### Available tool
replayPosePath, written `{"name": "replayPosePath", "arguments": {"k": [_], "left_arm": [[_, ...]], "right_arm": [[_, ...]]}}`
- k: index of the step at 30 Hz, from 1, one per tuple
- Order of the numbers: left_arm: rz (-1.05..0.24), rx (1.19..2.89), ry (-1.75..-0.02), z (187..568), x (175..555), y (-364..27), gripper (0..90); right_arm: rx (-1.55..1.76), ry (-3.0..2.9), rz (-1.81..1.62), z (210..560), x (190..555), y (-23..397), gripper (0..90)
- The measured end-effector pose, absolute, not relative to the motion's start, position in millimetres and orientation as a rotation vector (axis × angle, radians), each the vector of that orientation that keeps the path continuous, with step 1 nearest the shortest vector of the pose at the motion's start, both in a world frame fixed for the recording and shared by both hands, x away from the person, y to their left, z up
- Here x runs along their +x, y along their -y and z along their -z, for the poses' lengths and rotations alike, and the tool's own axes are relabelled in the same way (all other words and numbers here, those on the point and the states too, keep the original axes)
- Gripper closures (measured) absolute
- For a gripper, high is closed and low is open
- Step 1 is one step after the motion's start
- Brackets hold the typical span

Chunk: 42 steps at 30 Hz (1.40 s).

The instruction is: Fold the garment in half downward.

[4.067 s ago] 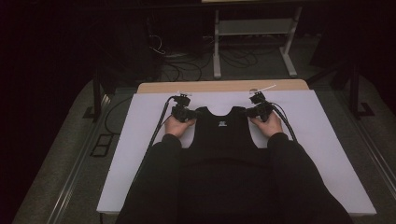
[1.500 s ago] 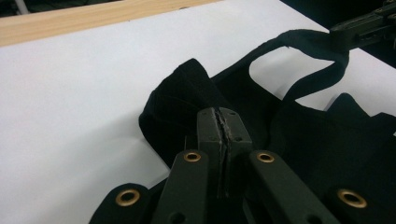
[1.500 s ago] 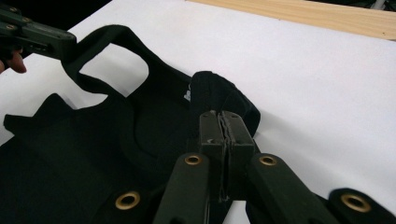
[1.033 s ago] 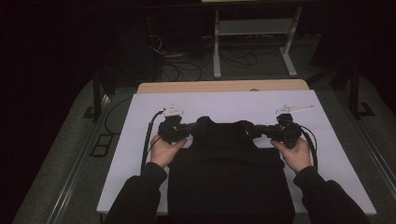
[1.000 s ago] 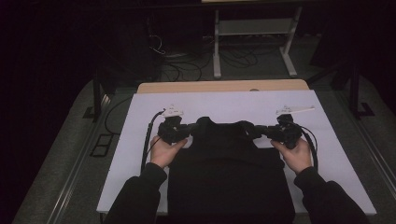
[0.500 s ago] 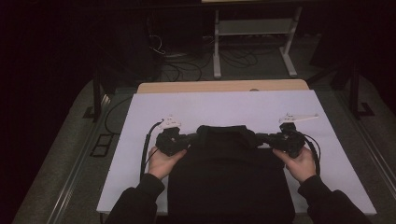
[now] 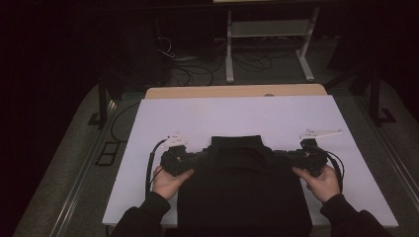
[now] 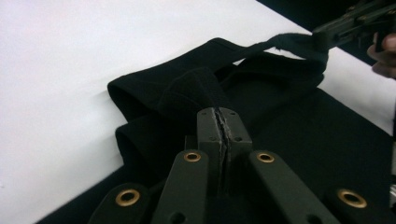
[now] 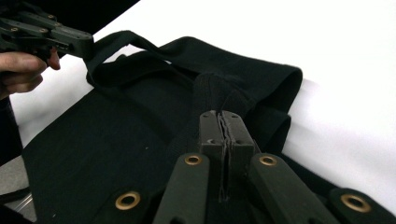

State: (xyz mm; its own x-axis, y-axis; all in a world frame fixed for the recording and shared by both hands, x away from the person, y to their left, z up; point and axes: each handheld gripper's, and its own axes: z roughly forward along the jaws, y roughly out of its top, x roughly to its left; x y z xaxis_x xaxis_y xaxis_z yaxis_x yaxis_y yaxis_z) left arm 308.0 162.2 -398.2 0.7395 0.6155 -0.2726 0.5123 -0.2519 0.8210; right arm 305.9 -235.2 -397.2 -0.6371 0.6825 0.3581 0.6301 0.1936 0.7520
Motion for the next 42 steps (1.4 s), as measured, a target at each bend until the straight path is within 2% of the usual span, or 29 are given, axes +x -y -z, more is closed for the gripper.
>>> {"name": "replayPosePath", "arguments": {"k": [20,42], "left_arm": [[-0.085,1.952,-0.837,401.5,278.6,-169.8,87.3],[-0.022,2.029,-0.795,409.9,253.9,-168.4,87.4]], "right_arm": [[1.260,-2.496,-1.453,402.3,280.4,225.7,87.2],[1.248,-2.599,-1.417,405.1,256.7,234.3,87.1]]}}
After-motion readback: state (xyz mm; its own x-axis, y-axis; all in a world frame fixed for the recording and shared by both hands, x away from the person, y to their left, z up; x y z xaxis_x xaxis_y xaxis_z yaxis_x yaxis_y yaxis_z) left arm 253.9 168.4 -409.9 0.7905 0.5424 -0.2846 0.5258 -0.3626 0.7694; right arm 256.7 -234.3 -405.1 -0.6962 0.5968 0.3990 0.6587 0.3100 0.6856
